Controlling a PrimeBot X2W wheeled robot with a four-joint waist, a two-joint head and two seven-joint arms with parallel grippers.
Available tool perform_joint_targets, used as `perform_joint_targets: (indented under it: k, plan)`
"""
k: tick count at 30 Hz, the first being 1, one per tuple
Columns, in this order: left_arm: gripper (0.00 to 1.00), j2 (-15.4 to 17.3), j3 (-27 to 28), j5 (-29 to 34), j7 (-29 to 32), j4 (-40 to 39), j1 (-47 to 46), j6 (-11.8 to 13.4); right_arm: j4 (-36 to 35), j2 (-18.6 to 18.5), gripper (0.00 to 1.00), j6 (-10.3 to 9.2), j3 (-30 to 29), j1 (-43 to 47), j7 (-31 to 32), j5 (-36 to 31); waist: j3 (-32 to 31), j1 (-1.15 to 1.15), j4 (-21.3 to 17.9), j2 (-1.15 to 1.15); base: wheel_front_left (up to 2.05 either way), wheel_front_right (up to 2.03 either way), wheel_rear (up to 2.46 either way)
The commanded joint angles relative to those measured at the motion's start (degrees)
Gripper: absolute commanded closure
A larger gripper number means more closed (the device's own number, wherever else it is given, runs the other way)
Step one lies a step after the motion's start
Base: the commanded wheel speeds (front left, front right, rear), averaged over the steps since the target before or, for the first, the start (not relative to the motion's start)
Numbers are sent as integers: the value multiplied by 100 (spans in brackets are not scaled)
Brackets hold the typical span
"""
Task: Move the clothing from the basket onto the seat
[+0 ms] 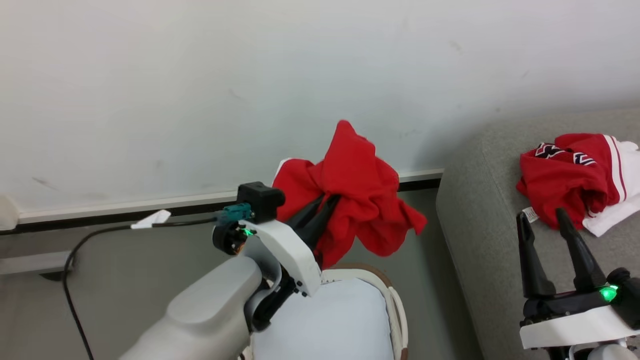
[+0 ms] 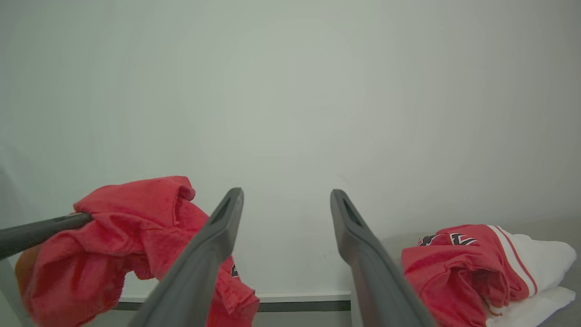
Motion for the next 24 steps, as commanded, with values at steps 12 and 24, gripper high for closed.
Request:
perform_joint_targets:
  k: [12, 24]
  plan:
    - [100, 653, 129, 31, 239, -1612, 228, 674, 101, 97, 0, -13, 341, 192, 3, 66, -191, 2, 111, 0, 0, 0, 0]
    - [100, 841, 48, -3, 380, -2343, 547, 1019, 405, -229, 0, -13, 1275, -116, 4, 74, -309, 2, 83, 0, 0, 0, 0]
